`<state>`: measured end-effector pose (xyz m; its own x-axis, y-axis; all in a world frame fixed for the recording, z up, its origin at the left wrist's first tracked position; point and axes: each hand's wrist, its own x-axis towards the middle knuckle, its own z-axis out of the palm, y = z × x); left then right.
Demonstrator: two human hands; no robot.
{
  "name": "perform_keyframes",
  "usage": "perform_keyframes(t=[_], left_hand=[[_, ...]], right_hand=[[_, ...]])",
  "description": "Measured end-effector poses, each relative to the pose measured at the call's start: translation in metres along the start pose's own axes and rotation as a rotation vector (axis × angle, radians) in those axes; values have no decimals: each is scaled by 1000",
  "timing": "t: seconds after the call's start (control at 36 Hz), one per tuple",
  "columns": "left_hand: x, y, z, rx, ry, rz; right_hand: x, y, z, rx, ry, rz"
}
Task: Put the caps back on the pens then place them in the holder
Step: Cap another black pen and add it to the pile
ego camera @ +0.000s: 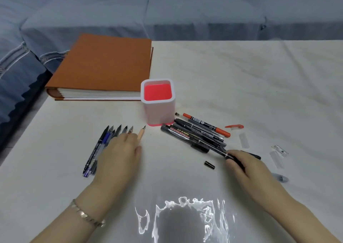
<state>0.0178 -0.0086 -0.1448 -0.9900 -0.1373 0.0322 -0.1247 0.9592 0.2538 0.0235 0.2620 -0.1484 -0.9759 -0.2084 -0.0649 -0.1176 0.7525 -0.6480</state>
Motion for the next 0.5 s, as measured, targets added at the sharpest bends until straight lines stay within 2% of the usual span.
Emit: perform_keyframes(t=[0.11, 0.25, 0.36, 0.5], left_hand=[[-3, -5, 6, 18, -86, -36], [-3, -5, 15, -41, -36, -44], [-8, 0, 12, -89, 57, -47], [-19, 19, -1, -276, 94, -26]], right_hand=[[10, 9, -3, -66, 75, 7], [38, 4, 1, -105, 184, 28], [60, -2, 9, -199, 150, 17], [58, 6, 9, -276, 124, -26]])
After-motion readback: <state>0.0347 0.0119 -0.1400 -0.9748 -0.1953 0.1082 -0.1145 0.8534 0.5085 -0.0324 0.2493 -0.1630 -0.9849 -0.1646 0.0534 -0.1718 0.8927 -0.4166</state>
